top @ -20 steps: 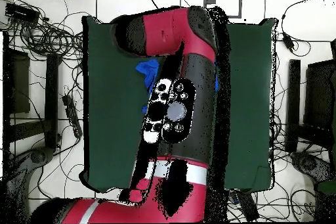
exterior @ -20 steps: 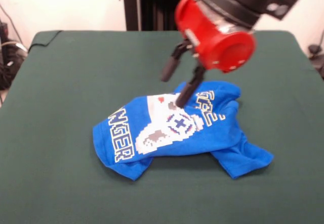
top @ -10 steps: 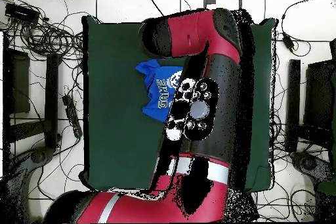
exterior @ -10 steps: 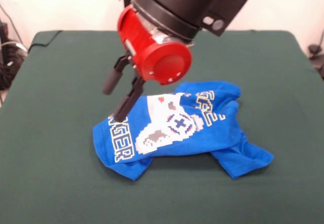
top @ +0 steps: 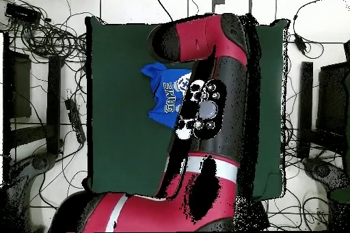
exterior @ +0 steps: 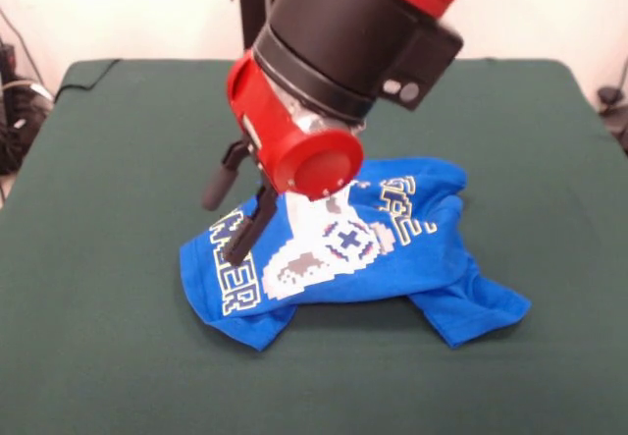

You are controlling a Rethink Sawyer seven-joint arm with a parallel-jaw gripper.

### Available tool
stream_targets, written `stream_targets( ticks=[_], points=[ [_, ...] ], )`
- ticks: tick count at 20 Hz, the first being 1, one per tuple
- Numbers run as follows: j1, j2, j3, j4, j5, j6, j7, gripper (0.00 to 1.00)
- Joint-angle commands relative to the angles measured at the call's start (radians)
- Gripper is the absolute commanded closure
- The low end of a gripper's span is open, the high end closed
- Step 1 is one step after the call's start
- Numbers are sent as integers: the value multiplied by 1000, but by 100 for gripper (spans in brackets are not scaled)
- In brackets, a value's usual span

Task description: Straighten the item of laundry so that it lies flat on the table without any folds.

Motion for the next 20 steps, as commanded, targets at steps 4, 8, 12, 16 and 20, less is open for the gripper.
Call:
stream_targets(
  ticks=[4,8,12,16,20],
  points=[
    [-29,71,182,226,33,25,-258,0],
    [-20,59,173,253,20,42,-227,0],
    [-12,57,158,265,7,44,-203,0],
    [-8,61,144,267,-3,47,-184,0],
    [-6,64,136,279,-2,56,-163,0]
  ],
)
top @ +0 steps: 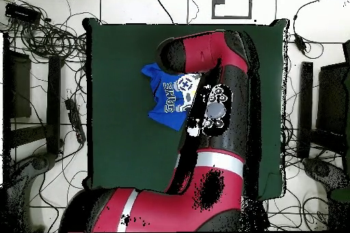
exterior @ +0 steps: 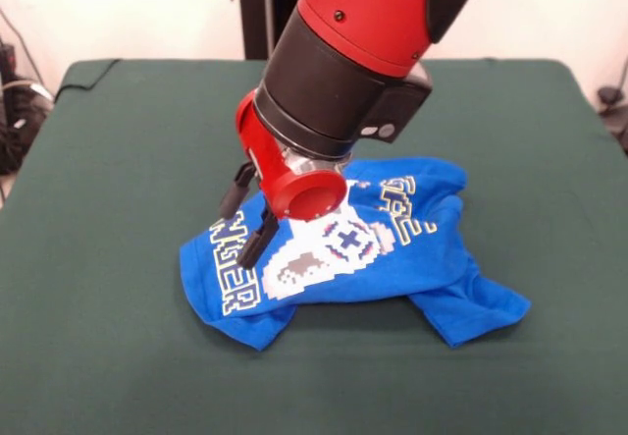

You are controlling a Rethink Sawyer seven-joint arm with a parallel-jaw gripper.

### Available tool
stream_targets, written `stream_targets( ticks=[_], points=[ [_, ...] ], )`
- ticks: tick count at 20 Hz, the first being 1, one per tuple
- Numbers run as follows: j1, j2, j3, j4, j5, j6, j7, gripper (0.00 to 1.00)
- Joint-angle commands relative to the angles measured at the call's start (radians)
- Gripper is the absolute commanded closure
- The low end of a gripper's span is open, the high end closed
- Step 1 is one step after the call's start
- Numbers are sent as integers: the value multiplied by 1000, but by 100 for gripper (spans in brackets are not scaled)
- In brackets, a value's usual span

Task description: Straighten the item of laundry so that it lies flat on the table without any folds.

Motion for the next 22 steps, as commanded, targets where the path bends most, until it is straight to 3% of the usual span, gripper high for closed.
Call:
stream_targets(
  ticks=[1,10,22],
  points=[
    [23,57,87,177,1,58,-160,0],
    [24,42,92,243,16,22,-115,0],
    [-29,-9,134,362,18,-61,-174,0]
  ],
)
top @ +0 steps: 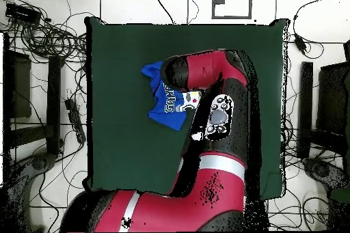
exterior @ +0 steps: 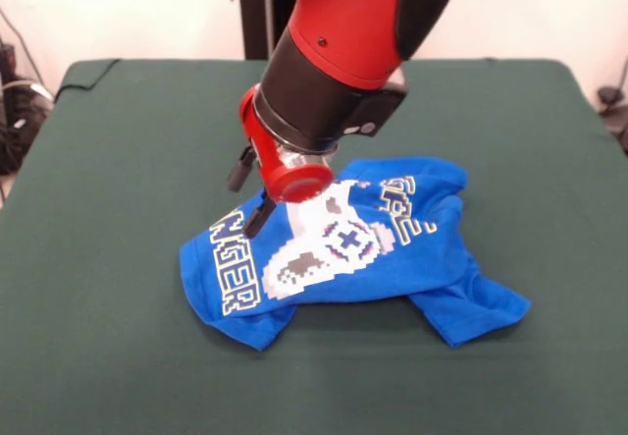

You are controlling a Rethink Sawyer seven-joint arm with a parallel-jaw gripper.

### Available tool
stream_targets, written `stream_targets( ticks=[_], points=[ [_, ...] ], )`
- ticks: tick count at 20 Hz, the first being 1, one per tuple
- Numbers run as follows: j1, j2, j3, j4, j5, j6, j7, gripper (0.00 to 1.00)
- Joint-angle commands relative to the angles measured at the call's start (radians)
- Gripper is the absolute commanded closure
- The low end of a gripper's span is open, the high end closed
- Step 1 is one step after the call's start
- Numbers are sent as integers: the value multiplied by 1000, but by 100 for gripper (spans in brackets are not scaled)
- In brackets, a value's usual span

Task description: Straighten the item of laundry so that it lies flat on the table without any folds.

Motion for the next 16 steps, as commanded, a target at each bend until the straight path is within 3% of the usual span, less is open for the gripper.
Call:
stream_targets(
  ticks=[1,9,16],
  points=[
    [-29,5,139,220,15,-79,-180,0],
    [-124,16,243,295,-13,-258,-260,0],
    [-181,30,318,330,-43,-333,-276,0]
  ],
)
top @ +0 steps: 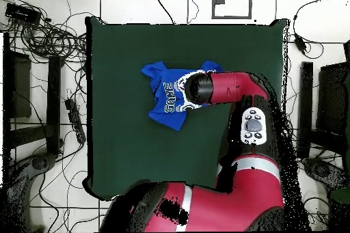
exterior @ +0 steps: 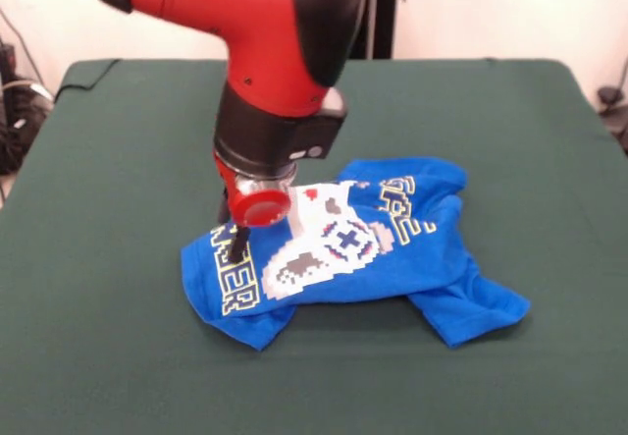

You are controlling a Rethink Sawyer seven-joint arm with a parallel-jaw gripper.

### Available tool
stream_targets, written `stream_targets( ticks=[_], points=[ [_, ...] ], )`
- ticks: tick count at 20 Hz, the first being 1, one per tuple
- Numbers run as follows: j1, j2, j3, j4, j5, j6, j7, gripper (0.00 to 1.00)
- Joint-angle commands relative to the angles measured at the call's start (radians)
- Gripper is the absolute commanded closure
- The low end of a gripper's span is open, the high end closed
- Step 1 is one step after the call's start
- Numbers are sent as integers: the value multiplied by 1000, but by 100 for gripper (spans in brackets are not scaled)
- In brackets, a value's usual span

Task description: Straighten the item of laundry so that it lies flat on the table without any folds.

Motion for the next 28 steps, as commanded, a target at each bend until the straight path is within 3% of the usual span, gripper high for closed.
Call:
stream_targets(
  ticks=[1,10,18,19,23,28],
  points=[
    [-25,41,195,173,-44,-103,-270,0],
    [-38,29,237,182,-50,-81,-281,0],
    [-38,13,256,160,-65,9,-302,0],
    [-22,14,241,141,-62,49,-287,100],
    [111,43,92,-2,-88,240,-163,100],
    [200,100,-24,-184,-142,456,-113,100]
  ],
)
